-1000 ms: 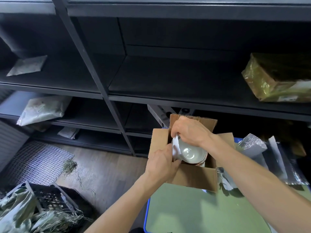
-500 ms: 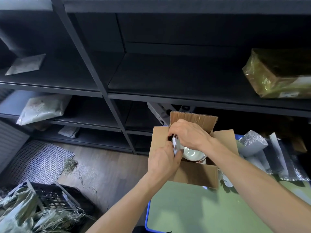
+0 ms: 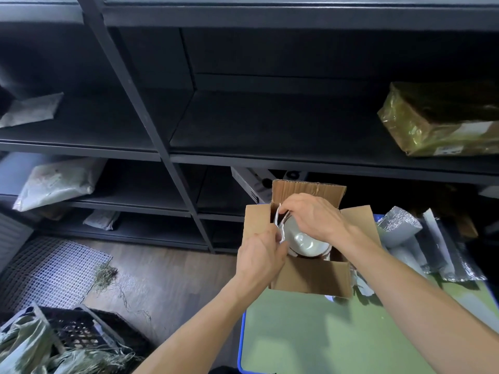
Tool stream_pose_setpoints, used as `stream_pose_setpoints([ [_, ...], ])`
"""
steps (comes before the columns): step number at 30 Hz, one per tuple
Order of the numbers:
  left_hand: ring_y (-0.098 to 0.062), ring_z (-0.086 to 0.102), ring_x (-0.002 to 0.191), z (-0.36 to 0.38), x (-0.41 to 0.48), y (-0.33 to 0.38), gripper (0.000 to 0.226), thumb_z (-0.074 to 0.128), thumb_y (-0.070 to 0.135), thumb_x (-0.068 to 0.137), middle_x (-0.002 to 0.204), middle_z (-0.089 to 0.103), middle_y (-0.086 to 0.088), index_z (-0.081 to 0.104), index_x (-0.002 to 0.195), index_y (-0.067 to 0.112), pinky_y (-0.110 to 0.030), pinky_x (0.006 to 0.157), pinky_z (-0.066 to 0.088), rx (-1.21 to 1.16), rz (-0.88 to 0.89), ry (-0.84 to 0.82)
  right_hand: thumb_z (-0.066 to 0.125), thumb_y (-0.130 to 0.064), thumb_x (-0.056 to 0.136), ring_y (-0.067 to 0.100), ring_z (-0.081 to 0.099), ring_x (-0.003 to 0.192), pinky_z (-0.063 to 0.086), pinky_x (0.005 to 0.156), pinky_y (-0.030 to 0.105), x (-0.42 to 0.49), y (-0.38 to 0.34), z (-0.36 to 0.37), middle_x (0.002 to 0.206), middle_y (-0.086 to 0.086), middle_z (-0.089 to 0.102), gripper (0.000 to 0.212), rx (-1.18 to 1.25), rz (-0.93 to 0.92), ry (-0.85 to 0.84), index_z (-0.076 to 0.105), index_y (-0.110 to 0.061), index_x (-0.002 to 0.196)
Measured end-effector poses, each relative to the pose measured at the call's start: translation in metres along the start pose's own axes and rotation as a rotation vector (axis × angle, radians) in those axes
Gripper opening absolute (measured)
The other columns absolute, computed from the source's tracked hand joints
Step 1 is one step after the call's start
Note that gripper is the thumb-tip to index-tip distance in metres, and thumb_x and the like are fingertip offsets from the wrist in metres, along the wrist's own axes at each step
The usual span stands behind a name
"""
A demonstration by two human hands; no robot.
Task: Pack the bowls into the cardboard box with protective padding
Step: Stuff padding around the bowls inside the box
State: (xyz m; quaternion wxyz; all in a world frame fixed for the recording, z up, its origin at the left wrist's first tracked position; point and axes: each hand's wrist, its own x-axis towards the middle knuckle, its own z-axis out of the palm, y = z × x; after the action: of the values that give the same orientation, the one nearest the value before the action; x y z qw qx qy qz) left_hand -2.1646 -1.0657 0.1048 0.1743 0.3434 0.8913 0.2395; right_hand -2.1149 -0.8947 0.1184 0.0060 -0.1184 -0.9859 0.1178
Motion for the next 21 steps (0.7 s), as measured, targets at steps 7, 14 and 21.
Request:
stream_pose_setpoints([
  [7, -0.017, 0.054, 0.067, -0.011, -0.001, -0.002, 0.014, 0.048, 0.031, 0.096, 0.082, 0.067, 0.006, 0.06, 0.099, 0.024, -0.032, 0.058, 0.041, 0.004, 0.124, 0.029, 0.051, -0.006, 0.095, 0.013, 0.052, 0.117, 0.049, 0.089, 0.039, -0.03, -0.002, -0.004, 0.122, -0.015, 0.063, 0.035, 0.03, 0.128, 0.023, 0.068, -0.029, 0.115],
  [14, -0.014, 0.057, 0.076, 0.008, -0.003, 0.012, 0.017, 0.048, 0.023, 0.092, 0.081, 0.066, 0.008, 0.064, 0.087, 0.019, -0.037, 0.066, 0.05, -0.087, 0.366, 0.021, 0.048, -0.018, 0.097, 0.015, 0.051, 0.105, 0.046, 0.084, 0.037, -0.107, 0.039, -0.037, 0.11, -0.018, 0.062, 0.027, 0.094, 0.34, 0.149, 0.069, -0.029, 0.109],
  [21, -0.019, 0.056, 0.087, 0.046, -0.013, 0.058, 0.022, 0.048, 0.03, 0.095, 0.086, 0.068, 0.006, 0.067, 0.093, 0.021, -0.039, 0.071, 0.047, -0.027, 0.515, -0.044, 0.052, -0.022, 0.099, 0.011, 0.053, 0.113, 0.05, 0.088, 0.036, -0.176, 0.07, -0.032, 0.112, -0.015, 0.064, 0.023, 0.068, 0.451, 0.146, 0.07, -0.029, 0.111],
])
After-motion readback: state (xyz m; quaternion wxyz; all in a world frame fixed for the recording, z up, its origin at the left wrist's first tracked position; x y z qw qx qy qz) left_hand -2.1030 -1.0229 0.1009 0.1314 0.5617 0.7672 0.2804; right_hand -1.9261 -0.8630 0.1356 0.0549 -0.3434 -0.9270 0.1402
